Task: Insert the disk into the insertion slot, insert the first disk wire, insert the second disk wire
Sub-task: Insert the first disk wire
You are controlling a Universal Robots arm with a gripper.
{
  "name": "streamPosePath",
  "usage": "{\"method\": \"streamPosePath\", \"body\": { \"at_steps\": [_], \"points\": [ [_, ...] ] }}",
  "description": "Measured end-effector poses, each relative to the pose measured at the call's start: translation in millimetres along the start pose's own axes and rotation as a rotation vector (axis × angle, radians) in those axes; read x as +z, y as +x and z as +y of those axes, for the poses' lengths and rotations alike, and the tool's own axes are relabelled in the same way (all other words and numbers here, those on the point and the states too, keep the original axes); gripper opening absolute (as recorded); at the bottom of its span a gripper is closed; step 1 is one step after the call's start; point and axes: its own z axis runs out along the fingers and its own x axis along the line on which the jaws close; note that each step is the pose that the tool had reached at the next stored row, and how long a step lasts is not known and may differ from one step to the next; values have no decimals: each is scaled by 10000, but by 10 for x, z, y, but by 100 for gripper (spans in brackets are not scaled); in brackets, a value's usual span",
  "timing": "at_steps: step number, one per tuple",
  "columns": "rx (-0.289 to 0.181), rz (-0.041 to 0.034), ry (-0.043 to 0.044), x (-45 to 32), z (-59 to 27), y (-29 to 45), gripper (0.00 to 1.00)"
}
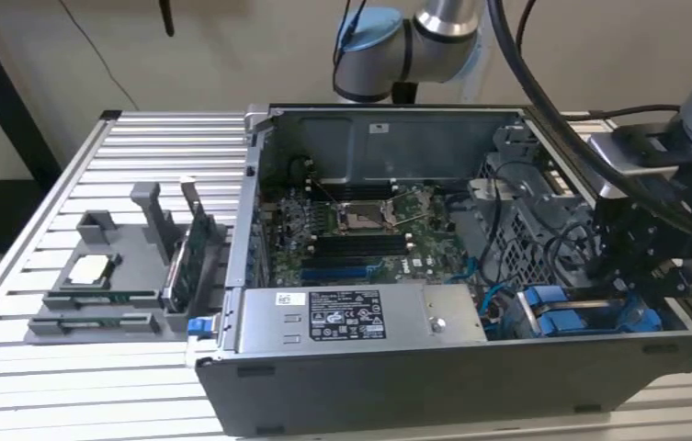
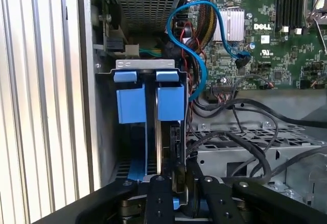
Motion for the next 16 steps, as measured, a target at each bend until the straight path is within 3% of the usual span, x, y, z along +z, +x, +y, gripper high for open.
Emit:
{"method": "streamPosePath", "body": {
  "at_steps": [10, 16],
  "points": [
    [1, 4, -6, -356, -17, -33, 27],
    [-6, 8, -13, -391, -47, -60, 27]
  ]
}}
